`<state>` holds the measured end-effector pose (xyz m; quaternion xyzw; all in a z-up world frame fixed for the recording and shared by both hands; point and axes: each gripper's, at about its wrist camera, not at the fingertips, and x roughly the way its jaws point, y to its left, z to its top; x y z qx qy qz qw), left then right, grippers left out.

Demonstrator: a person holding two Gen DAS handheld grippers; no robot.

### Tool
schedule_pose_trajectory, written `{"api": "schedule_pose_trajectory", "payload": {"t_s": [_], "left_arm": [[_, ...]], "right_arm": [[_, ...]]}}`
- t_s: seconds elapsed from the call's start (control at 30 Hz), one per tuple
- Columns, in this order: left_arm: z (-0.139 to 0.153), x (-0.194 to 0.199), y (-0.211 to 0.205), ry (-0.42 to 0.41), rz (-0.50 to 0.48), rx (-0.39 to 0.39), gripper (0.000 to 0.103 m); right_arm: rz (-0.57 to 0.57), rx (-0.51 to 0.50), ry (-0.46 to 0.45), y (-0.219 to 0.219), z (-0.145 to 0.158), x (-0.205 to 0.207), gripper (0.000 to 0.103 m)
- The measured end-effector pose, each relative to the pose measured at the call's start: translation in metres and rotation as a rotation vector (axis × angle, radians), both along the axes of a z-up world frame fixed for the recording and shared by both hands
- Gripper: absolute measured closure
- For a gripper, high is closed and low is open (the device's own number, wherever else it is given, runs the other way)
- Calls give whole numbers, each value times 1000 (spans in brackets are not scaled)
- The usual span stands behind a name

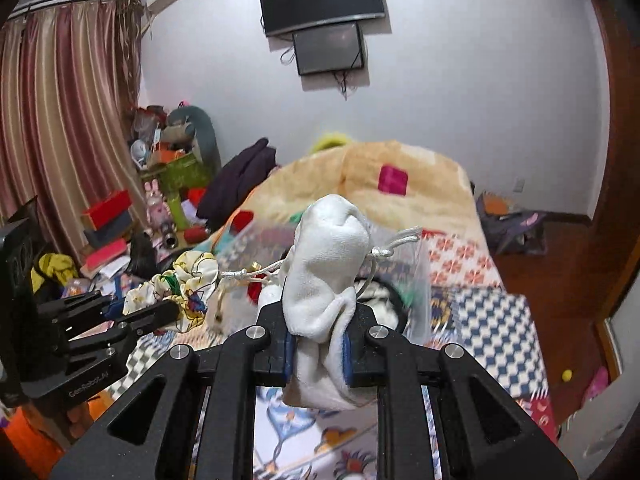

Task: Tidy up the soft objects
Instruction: 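Drop the white bag into the box with the right tool while the left drops the scrunchie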

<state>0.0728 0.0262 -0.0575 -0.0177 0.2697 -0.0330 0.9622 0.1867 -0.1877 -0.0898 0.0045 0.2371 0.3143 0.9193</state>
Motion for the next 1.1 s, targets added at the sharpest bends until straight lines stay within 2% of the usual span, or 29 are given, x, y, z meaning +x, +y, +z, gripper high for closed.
{"api": "schedule_pose_trajectory", "payload": {"t_s": [0.3, 0.67, 0.87, 0.97, 1.07, 1.1], "left_arm": [[-6, 44, 3, 29, 12, -6, 82], [-36, 100, 5, 126, 20, 1, 82], [-50, 115, 2, 164, 25, 11, 81], [-54, 117, -1, 167, 25, 21, 71], [-54, 116, -4, 163, 23, 32, 55], [-54, 115, -5, 157, 24, 40, 48]], "right_arm": [[-15, -3, -7, 14, 2, 23, 87], [24, -58, 97, 36, -31, 56, 87], [11, -110, 122, 43, -46, 67, 84], [-2, -120, 125, 43, -48, 69, 80], [-28, -136, 134, 43, -49, 72, 66], [-37, -141, 133, 43, -49, 73, 57]]}}
